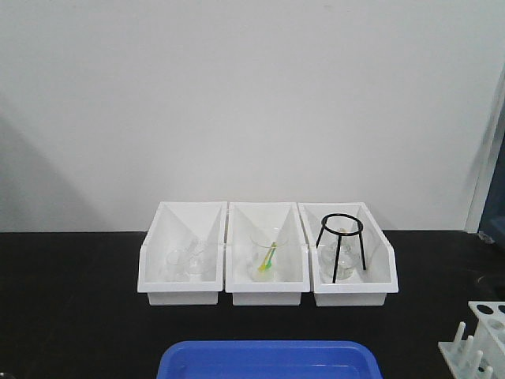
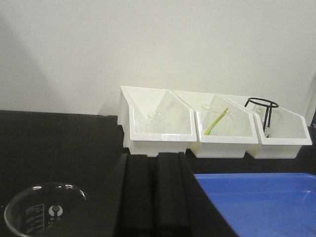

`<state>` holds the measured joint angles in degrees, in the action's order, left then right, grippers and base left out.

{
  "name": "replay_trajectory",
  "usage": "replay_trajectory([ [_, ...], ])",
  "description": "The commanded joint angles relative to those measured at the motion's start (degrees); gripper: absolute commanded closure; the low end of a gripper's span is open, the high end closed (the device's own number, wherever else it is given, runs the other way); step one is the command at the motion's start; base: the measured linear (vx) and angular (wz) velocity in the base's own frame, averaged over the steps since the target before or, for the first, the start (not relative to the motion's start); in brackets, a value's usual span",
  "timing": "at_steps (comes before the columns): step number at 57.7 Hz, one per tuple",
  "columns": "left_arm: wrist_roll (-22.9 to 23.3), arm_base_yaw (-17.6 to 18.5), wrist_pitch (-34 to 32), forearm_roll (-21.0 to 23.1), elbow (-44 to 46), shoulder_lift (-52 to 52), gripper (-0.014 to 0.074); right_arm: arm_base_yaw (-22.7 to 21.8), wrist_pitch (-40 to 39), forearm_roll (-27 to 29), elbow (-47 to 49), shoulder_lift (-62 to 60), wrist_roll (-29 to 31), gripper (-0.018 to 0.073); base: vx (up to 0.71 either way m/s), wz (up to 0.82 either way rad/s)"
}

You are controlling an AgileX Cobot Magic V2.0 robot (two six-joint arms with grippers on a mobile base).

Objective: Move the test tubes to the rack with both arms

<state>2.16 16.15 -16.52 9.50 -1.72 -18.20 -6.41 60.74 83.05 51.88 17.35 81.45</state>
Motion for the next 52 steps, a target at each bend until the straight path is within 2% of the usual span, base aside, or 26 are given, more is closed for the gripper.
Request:
replay_trajectory([
  [1,-4.11,-0.69,-0.51,0.11,-1.55,3.89,0.0614,0.22,-3.54,2.67,1.21,1.37,0.0,0.0567,0.0,0.0],
  [9,-7.61,-3.52,8.83,0.17,-1.55,13.03,0.0614,0.22,-3.6,2.68,1.21,1.37,0.0,0.0567,0.0,0.0],
  [18,-7.66,-8.52,18.49,0.11,-1.55,20.36,0.0614,0.22,-3.54,2.68,1.21,1.37,0.0,0.0567,0.0,0.0],
  [24,-7.61,-11.2,21.89,-0.34,-1.55,19.93,0.0614,0.22,-3.52,2.75,1.21,0.89,0.0,0.0567,0.0,0.0],
  [52,-7.61,-11.77,22.33,-0.88,-1.55,19.85,0.0614,0.22,-3.28,2.75,1.21,0.88,0.0,0.0567,0.0,0.0],
])
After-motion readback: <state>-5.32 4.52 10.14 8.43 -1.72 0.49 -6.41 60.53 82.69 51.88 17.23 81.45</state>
